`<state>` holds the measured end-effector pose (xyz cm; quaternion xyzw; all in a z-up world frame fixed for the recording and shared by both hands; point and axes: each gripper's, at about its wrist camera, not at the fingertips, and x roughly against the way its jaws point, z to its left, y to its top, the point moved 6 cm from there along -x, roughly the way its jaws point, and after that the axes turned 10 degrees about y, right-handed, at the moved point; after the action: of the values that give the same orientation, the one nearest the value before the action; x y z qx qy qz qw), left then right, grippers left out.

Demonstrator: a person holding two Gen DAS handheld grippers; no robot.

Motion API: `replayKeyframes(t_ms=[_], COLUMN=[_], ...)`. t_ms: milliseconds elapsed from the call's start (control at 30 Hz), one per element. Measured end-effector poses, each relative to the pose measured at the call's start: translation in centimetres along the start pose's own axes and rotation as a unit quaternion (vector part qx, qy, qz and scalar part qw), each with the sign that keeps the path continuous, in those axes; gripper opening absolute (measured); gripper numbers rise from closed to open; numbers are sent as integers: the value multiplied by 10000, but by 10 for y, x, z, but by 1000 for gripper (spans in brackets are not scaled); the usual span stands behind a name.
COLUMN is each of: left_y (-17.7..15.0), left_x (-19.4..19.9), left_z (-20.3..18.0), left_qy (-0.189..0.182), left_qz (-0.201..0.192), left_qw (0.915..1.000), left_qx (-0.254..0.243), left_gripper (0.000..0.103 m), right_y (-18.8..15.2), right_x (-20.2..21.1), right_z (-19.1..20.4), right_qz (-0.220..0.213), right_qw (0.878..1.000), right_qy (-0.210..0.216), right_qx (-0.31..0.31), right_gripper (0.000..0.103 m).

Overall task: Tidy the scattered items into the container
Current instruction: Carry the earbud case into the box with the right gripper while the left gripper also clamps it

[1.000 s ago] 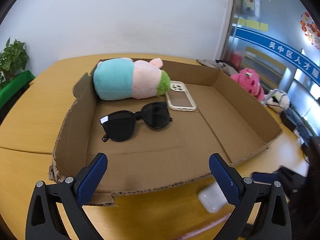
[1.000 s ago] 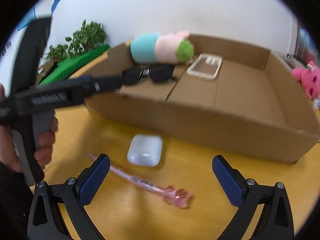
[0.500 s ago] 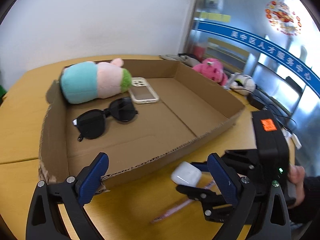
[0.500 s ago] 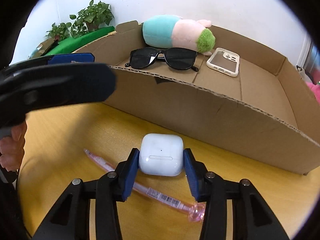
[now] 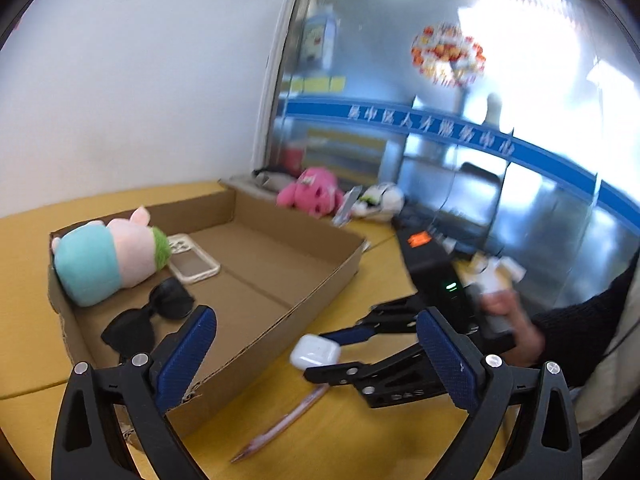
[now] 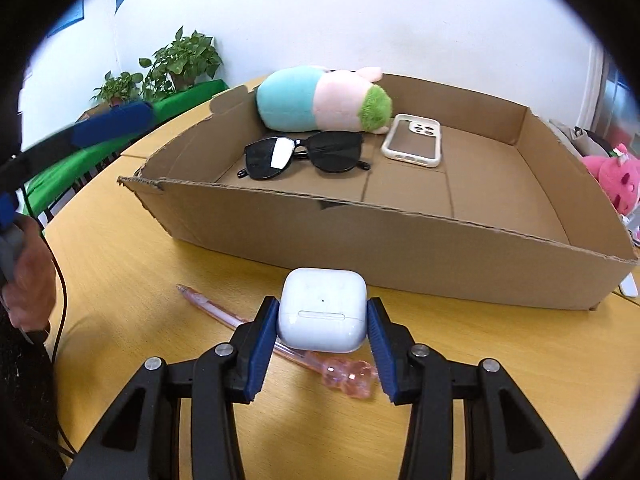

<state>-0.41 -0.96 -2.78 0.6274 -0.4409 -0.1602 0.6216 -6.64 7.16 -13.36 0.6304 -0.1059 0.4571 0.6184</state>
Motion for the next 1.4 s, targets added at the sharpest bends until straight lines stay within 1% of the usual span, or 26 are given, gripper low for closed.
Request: replayKeyframes(t_ms=[33, 100, 167, 233, 300, 333, 367, 433, 467, 500, 533, 567, 633, 667, 733, 767, 867, 900, 933, 1067, 1200, 1300, 1400], left_y=[2, 2, 1, -6, -16, -22, -29, -41, -45, -48, -51, -54, -56, -57, -57, -57, -56, -56, -55, -52, -38, -19, 2], left_x=[4, 5, -7, -27, -53, -65, -79, -98, -104, -110, -113, -117, -121, -123, -125, -126, -130, -130, -130, -130, -133, -137, -141], left_z=[-2, -9, -16, -16, -14, -12, -7, -2, -3, -4, -7, -12, -22, -25, -30, -30, -30, -29, -27, -18, -9, -1, 8], left_qy=[-130, -247, -337, -414, -480, -491, -504, -591, -624, -659, -698, -723, -781, -811, -825, -822, -760, -729, -693, -453, -151, 86, 230], left_qz=[-3, 110, 396, 799, 1255, 1458, 1668, 1974, 2062, 2142, 2222, 2305, 2402, 2425, 2468, 2486, 2535, 2548, 2566, 2709, 2791, 2806, 2814], left_qw=[9999, 9995, 9981, 9938, 9847, 9785, 9699, 9528, 9471, 9425, 9393, 9371, 9350, 9344, 9335, 9330, 9329, 9330, 9329, 9343, 9384, 9428, 9463], left_qx=[82, 168, 343, 660, 1110, 1376, 1700, 2231, 2377, 2478, 2519, 2519, 2489, 2480, 2468, 2469, 2444, 2434, 2429, 2272, 2034, 1796, 1578], left_gripper=[102, 102, 102, 102, 101, 99, 98, 85, 82, 79, 73, 69, 52, 47, 34, 30, 30, 28, 25, 22, 21, 21, 21], right_y=[0, 1, -3, -8, -15, -18, -20, -24, -25, -27, -29, -30, -31, -32, -32, -32, -31, -31, -32, -26, -6, 15, 38], right_x=[3, 10, 17, 21, 26, 30, 34, 41, 44, 47, 50, 52, 55, 56, 56, 55, 53, 51, 50, 39, 30, 28, 29], right_z=[-1, -3, -5, -6, -5, -3, -1, 0, 0, 0, 0, 0, -2, -3, -6, -7, -8, -8, -9, -12, -16, -19, -22], right_qz=[-21, -95, -139, -135, -180, -226, -288, -372, -398, -426, -443, -449, -497, -509, -495, -483, -432, -400, -343, -56, 163, 244, 276], right_qw=[10000, 9999, 9998, 9995, 9991, 9988, 9985, 9981, 9979, 9977, 9976, 9976, 9972, 9972, 9974, 9974, 9974, 9975, 9977, 9980, 9969, 9957, 9945], right_qy=[33, 93, 133, 250, 356, 399, 432, 450, 470, 487, 483, 477, 495, 495, 468, 474, 503, 515, 510, 581, 684, 736, 760], right_qx=[-5, 26, 82, 110, 135, 158, 189, 212, 207, 215, 228, 245, 241, 235, 248, 253, 268, 271, 274, 245, 361, 502, 660], right_gripper=[43, 43, 43, 43, 43, 43, 43, 43, 43, 43, 43, 43, 43, 43, 43, 43, 43, 43, 43, 43, 43, 42, 42])
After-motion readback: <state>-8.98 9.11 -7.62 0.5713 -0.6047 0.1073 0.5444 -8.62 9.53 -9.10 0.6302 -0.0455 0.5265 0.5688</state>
